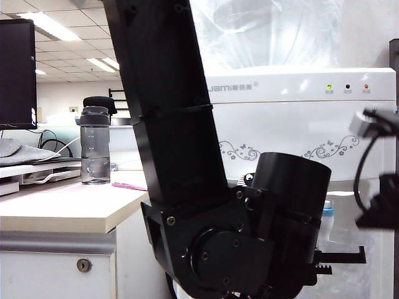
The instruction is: Pick up the plastic mug from the left desk, go to the cold water outlet of the water dispenser, press the vertical switch to get some water, then put the mug back on the desk.
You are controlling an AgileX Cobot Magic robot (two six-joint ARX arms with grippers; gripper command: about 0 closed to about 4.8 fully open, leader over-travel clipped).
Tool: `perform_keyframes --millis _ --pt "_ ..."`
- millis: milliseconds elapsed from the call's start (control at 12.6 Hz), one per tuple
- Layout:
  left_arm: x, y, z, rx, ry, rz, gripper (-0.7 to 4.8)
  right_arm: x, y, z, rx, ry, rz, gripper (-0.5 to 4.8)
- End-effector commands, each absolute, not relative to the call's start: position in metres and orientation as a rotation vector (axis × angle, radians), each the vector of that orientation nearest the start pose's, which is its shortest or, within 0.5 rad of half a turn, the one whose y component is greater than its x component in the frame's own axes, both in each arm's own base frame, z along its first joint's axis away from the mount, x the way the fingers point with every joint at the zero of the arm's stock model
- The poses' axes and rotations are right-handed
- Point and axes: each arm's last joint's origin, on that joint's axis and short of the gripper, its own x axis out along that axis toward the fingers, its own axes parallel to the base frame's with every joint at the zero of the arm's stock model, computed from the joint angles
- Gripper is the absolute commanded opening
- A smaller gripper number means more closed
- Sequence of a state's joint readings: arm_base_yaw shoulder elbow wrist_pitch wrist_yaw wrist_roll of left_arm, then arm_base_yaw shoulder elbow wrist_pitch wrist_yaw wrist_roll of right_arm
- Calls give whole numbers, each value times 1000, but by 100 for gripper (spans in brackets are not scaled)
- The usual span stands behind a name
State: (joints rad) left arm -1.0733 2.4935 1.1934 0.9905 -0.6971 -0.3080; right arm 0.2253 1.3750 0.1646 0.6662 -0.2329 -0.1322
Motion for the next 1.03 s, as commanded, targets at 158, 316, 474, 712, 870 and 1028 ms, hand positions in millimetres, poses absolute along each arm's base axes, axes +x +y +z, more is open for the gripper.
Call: perform_keyframes --millis 158,316,474,712,870,1028 --pt "227 -380 22 -105 221 -338 -5 183 50 123 -91 453 506 -1" --pt "227 -380 22 -106 221 -339 -5 176 48 136 -103 415 482 -1" --pt "227 -381 22 -106 221 -339 -5 175 47 145 -104 357 479 -1" --pt "227 -381 23 -108 220 -340 -5 176 47 145 -118 347 480 -1" --pt "227 -381 23 -109 219 -340 -5 177 48 143 -129 352 480 -1" --pt "227 -381 23 -109 219 -340 -5 180 48 141 -129 336 479 -1"
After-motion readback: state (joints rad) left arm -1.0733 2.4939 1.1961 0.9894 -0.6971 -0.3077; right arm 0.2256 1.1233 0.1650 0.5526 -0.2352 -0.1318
